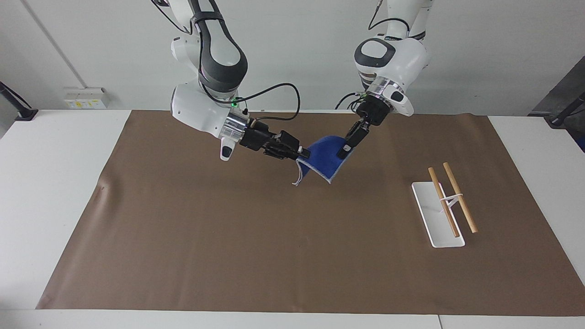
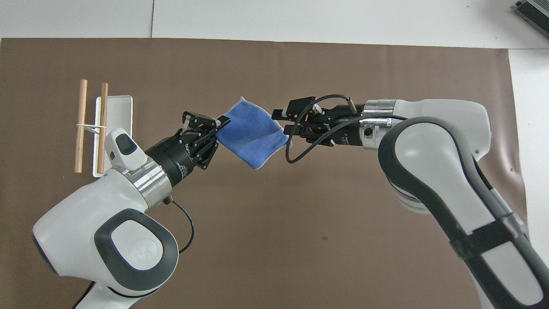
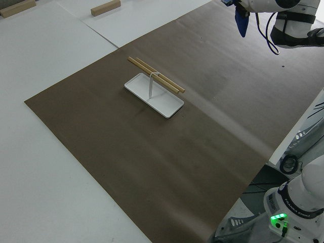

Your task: Right arm passes towel to left arm to hang

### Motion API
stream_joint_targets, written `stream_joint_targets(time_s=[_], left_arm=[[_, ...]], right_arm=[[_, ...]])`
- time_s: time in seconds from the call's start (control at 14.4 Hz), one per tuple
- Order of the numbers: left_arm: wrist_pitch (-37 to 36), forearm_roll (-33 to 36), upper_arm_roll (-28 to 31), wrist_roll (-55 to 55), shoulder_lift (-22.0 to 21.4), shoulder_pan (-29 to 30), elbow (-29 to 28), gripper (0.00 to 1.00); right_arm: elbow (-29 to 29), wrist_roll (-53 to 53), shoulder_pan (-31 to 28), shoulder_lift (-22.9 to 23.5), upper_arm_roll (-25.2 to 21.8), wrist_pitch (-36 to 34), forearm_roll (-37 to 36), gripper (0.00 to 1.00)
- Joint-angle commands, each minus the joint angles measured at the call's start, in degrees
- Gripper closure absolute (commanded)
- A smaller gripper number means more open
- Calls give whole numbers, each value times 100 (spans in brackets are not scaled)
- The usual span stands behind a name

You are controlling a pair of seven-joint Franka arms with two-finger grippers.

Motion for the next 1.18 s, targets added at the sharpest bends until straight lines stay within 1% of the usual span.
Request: stream_joint_targets(time_s=[0.0, 0.14, 0.28, 0.42, 0.63, 0.7, 0.83, 0.9, 0.97, 1.11], left_arm=[[336, -69, 19, 200, 138, 23, 108, 100], [740, -78, 19, 287, 155, 102, 64, 100], [847, -78, 19, 331, 225, 347, 63, 100], [865, -78, 19, 331, 234, 646, 63, 100], [1022, -87, 19, 331, 252, 1068, 20, 100], [1040, -87, 19, 331, 261, 1200, 20, 100], [1041, -87, 19, 358, 269, 1559, 2, 100], [1041, -87, 19, 427, 304, 1709, 2, 100], [1041, -87, 19, 454, 409, 1867, 2, 100], [1032, -87, 10, 472, 428, 2166, -103, 100]], right_arm=[[24, 224, -76, -105, -11, 181, -1297, 0], [111, 575, -145, -123, -37, 208, -2683, 0], [217, 865, -208, -114, -37, 199, -3994, 0], [217, 954, -365, -123, -38, 147, -4981, 0], [217, 963, -620, -123, -38, 68, -5852, 0], [226, 963, -699, -132, -38, -72, -6081, 0], [392, 998, -735, -219, -72, -624, -6556, 0], [463, 1033, -683, -359, -247, -940, -6723, 0], [516, 1025, -587, -534, -527, -1213, -6795, 0], [595, 955, -498, -790, -897, -1662, -6804, 0]])
